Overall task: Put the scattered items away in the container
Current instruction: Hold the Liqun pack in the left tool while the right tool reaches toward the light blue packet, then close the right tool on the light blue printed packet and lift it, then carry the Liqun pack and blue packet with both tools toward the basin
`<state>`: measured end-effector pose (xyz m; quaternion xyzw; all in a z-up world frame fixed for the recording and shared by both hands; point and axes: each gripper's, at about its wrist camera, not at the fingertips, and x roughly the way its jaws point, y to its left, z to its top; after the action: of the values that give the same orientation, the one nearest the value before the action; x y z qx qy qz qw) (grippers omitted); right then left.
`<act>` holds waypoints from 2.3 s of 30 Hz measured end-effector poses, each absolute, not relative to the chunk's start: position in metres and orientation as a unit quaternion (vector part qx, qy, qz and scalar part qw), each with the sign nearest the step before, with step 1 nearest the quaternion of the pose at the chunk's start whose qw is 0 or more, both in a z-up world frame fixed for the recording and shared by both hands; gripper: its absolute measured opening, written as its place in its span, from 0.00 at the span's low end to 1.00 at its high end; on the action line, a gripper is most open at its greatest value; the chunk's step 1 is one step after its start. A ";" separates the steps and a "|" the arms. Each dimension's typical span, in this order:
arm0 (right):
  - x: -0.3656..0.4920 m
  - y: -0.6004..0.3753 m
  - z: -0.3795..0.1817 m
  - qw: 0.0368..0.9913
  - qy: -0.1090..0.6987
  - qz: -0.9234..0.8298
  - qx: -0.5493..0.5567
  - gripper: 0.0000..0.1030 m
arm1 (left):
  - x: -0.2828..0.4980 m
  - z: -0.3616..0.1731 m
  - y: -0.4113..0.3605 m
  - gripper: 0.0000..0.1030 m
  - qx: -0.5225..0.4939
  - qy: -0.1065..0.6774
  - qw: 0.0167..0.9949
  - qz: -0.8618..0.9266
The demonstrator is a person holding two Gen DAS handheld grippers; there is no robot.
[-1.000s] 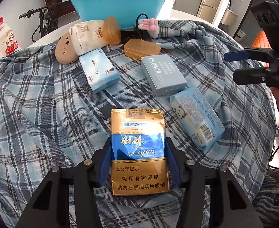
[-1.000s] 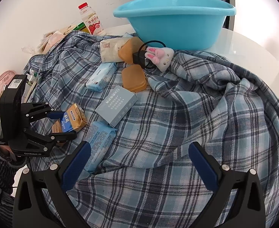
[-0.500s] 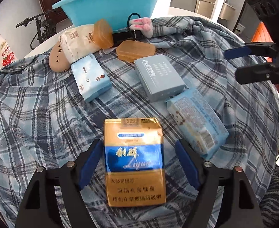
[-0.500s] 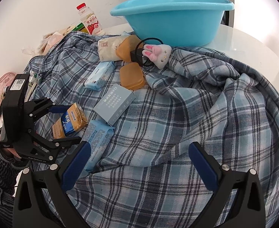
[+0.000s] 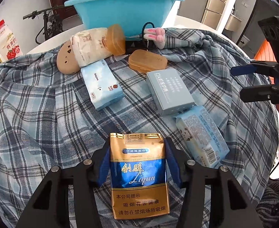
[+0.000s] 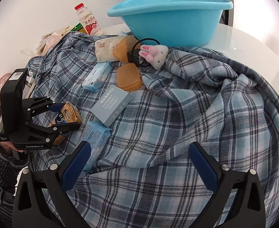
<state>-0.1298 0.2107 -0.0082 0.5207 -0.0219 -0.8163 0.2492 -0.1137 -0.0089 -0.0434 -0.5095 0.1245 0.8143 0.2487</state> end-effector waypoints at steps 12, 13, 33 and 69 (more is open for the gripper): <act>-0.120 0.156 0.004 0.333 0.059 -0.804 0.489 0.99 | -0.097 -0.021 -0.013 0.52 -0.488 0.125 0.261 0.823; -0.117 0.152 0.004 0.342 0.066 -0.801 0.487 0.99 | -0.095 -0.019 -0.014 0.52 -0.488 0.124 0.263 0.823; -0.102 0.093 -0.038 0.386 0.176 -0.764 0.486 0.99 | -0.077 -0.024 -0.036 0.53 -0.498 0.109 0.261 0.820; -0.093 0.165 0.019 0.272 0.101 -0.862 0.415 0.70 | -0.079 -0.007 -0.024 0.54 -0.491 0.098 0.270 0.822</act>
<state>-0.0932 0.1653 0.0188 0.4149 0.1012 -0.8622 0.2724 -0.0786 -0.0243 -0.0074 -0.4914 0.0981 0.8222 0.2700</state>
